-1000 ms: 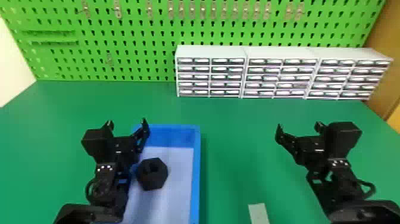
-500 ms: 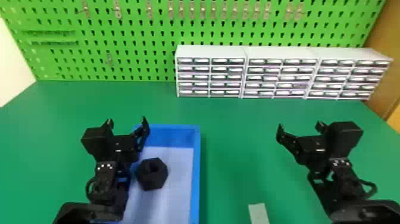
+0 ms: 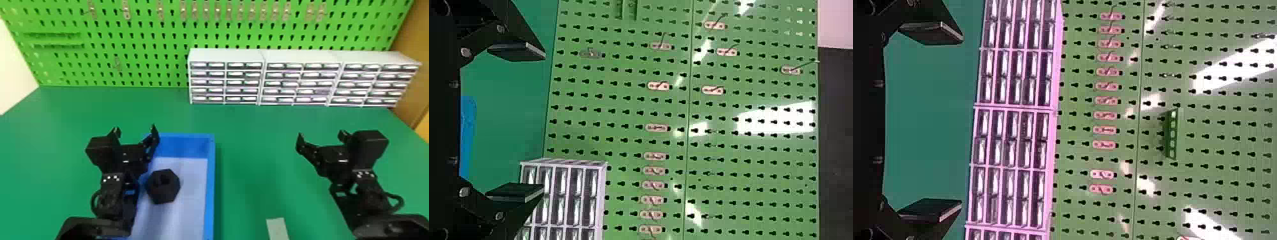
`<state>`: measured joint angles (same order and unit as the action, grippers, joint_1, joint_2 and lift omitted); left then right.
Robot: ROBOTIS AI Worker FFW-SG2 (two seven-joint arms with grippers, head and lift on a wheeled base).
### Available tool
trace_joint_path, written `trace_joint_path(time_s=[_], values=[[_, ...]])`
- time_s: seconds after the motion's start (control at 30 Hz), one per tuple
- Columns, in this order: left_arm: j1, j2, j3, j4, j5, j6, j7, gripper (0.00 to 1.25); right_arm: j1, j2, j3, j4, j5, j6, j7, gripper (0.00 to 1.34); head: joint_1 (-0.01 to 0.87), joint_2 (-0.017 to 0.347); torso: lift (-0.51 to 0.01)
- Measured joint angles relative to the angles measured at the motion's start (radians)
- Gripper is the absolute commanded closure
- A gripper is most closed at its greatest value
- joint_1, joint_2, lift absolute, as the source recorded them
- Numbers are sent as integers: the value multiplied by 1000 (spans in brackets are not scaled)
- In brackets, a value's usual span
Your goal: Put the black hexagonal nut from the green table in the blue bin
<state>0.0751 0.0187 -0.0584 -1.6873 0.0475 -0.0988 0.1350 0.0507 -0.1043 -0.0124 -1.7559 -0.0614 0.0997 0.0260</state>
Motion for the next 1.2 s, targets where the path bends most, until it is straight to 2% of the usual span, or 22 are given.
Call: trace_joint_path(time_s=[1.2], values=[[2, 0, 5, 1, -2, -4, 0, 325, 3, 9, -24, -1, 5, -2, 0, 140, 657, 57, -95]])
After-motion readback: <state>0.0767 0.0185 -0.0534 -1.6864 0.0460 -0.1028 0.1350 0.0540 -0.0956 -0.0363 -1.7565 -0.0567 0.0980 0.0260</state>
